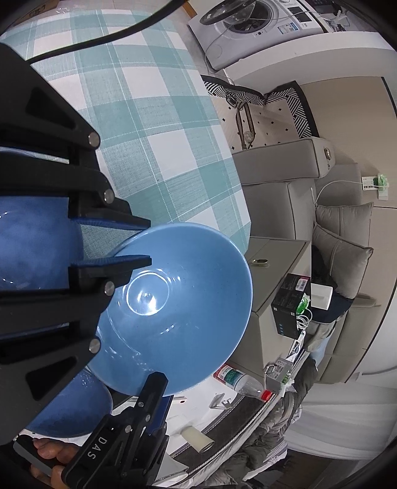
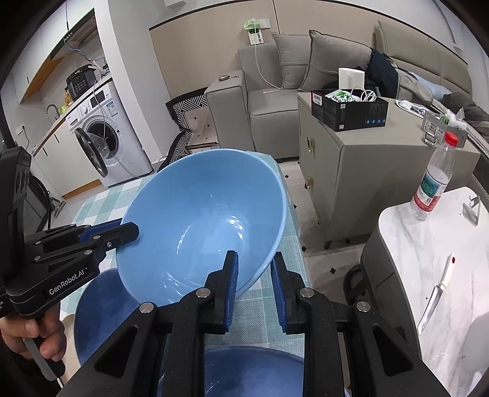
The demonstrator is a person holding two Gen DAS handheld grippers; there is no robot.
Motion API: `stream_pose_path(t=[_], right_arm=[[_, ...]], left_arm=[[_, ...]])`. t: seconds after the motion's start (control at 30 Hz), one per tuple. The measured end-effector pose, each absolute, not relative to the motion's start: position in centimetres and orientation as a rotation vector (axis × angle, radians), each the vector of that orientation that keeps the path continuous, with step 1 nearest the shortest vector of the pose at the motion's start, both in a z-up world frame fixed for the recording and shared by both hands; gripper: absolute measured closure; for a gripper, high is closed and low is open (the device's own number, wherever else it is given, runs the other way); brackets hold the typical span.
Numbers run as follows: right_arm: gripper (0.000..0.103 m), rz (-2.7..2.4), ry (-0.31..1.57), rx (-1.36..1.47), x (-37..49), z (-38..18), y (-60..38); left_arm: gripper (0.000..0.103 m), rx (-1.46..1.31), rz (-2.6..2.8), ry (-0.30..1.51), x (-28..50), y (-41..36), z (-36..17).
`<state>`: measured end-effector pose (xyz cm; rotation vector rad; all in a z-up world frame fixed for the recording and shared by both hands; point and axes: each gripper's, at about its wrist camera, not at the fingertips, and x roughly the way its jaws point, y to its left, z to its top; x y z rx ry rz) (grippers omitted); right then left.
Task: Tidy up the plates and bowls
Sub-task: 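Lift the gripped blue bowls off the cloth with both tools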
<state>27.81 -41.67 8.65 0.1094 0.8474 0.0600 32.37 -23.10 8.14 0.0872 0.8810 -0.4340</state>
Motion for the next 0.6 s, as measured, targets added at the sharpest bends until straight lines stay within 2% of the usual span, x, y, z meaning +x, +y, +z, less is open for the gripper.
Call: stream_pose_path(t=[0.6], right_arm=[[0.081,0.062,0.766,0.080,24.8,13.5,-39.9]], left_arm=[[0.089,0.058,-0.445,0.816,30.2,-21.5,11.7]])
